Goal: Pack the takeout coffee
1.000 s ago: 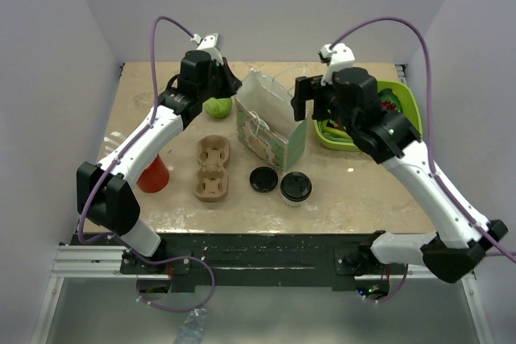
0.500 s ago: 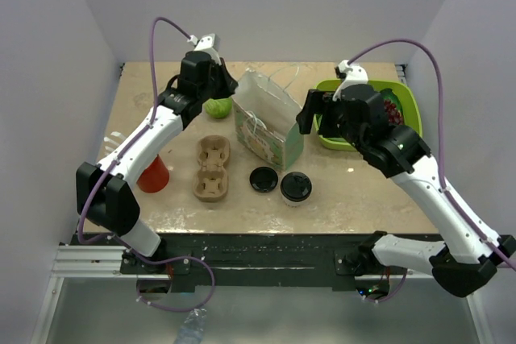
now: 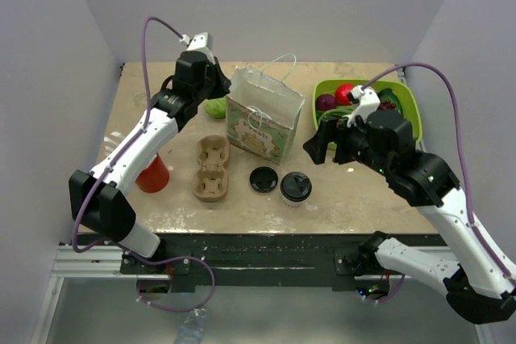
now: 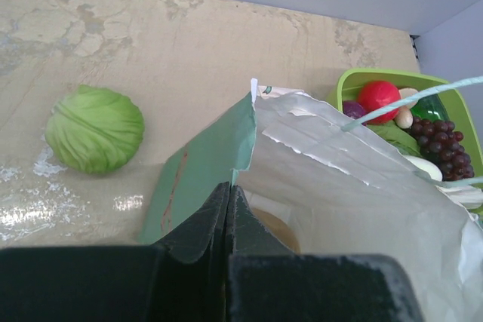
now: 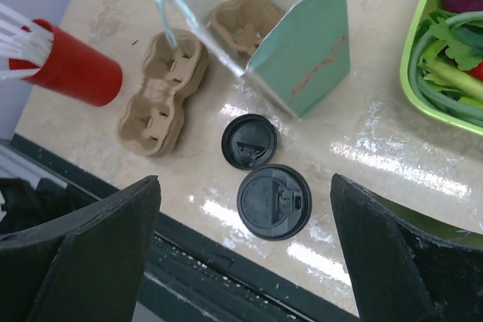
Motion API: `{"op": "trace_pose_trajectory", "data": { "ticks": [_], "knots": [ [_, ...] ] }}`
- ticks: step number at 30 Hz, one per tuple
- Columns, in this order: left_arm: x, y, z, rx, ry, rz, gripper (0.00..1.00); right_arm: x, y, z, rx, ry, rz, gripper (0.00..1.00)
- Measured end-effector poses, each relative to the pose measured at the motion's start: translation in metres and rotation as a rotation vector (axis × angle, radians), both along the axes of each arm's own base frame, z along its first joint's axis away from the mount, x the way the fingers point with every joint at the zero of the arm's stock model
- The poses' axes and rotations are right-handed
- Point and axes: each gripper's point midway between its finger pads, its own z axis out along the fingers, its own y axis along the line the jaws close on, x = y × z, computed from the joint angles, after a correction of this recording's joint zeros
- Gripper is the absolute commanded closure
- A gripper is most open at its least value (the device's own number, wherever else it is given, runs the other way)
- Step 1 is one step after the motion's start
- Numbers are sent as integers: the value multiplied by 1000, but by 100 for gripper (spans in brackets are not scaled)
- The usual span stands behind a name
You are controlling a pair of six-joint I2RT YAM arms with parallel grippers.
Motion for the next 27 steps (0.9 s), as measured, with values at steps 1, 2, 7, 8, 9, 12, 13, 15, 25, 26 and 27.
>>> {"op": "trace_pose_trajectory", "data": {
  "ticks": [1,2,7,8,9,12,13,15,25,26,27],
  "knots": [
    [0,0,1,0,-2,1,98,-7,-2,1,9,-2,15,3],
    [0,1,1,0,-3,2,97,-13,-4,1,18,-2,25,3],
    [-2,2,-2,8,11,4,86,-39,-13,-16,28,40,55,2],
    [-2,2,-3,9,12,4,78,-43,-13,-19,28,53,63,2],
    [-2,2,-3,11,15,5,76,-47,-15,-23,27,69,70,2],
    [-3,3,-4,13,16,5,64,-56,-13,-30,32,101,98,3],
    [-2,3,-4,13,16,6,59,-58,-12,-33,32,111,109,3],
    [-2,3,-3,13,14,8,52,-63,-7,-42,32,141,141,4],
    [-2,4,8,18,-1,10,22,-80,9,-113,-43,335,282,7],
    [-2,5,8,19,0,12,19,-80,9,-120,-55,350,280,8],
    [-2,5,8,21,2,14,16,-78,7,-128,-75,367,265,8]
  ]
}}
